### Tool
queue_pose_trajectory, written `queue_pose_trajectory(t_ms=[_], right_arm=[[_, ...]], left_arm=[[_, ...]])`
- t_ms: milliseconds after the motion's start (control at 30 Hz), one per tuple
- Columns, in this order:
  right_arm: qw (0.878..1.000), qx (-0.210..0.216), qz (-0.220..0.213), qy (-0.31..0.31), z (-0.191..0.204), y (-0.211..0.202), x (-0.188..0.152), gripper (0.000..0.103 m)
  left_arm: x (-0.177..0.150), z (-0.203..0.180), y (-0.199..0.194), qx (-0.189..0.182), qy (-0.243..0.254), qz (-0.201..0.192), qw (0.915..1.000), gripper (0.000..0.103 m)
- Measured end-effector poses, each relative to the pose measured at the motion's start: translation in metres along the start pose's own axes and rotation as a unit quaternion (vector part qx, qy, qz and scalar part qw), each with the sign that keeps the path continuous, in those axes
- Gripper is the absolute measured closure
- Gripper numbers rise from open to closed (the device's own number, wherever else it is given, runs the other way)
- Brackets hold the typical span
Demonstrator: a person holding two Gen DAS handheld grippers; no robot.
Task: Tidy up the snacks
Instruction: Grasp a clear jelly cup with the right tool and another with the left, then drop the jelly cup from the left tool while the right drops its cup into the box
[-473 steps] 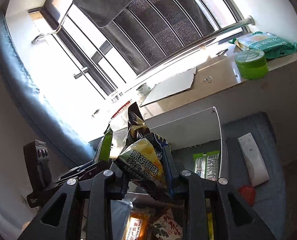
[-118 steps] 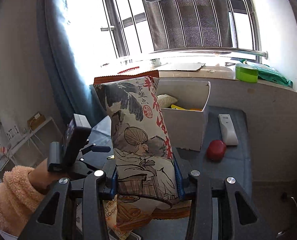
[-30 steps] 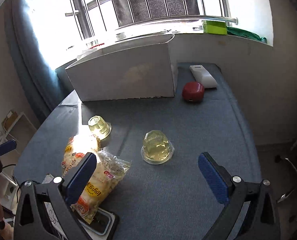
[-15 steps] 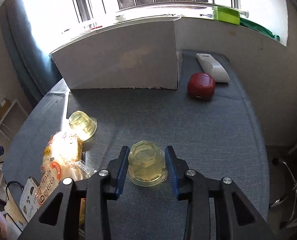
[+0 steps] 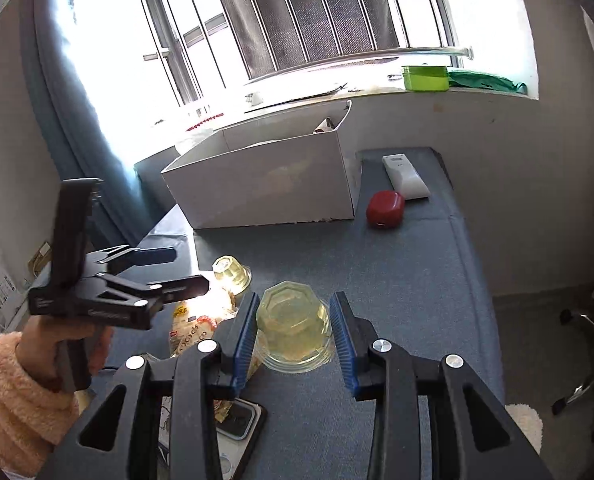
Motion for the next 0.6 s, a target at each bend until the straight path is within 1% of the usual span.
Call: queue_pose_trajectory(t_ms=[33, 67, 100, 133, 233, 367, 500, 600], right_arm=[[1.000, 0.002, -0.001, 0.003, -0.002, -0.005, -0.001, 0.063], [1.000, 0.001, -0.001, 0.006, -0.004, -0.009, -0.002, 0.063], [1.000, -0.002, 0.000, 0.009, -0.006, -0.010, -0.004, 0.063], [1.000, -0.001, 0.004, 0.012, -0.008, -0.010, -0.006, 0.063], [1.000, 0.002, 0.011, 0.020, -0.013, -0.010, -0.007, 0.063], [1.000, 0.007, 0.016, 0.024, -0.014, -0.006, -0.009, 0.063], [1.000, 0.015, 0.014, 0.013, -0.007, 0.003, 0.000, 0.063], [1.000, 0.028, 0.007, 0.004, 0.001, 0.009, 0.016, 0.063]], left_arm=[[0.000, 0.001, 0.007, 0.001, 0.005, 0.008, 1.0000, 0.025], [0.000, 0.000, 0.013, 0.004, 0.013, 0.015, 0.9998, 0.043], [-0.001, -0.002, 0.017, 0.008, 0.027, 0.018, 0.9994, 0.057], [-0.001, -0.004, 0.018, 0.007, 0.039, 0.015, 0.9991, 0.062], [-0.004, -0.006, 0.012, 0.014, 0.044, 0.003, 0.9989, 0.063], [-0.002, -0.006, -0.009, 0.018, 0.043, -0.028, 0.9985, 0.063], [0.010, -0.001, -0.044, 0.017, 0.032, -0.076, 0.9965, 0.063], [0.023, 0.007, -0.075, 0.020, 0.023, -0.114, 0.9931, 0.063]])
Point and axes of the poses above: each gripper's, at about its wrist camera, not at the fingertips, and y roughly the way its jaws point, z to its left, x to its top, the point moved 3 cm from there along y, roughly the way its jaws point, and after that the axes turned 5 degrees about -z, right-handed, at the moved point
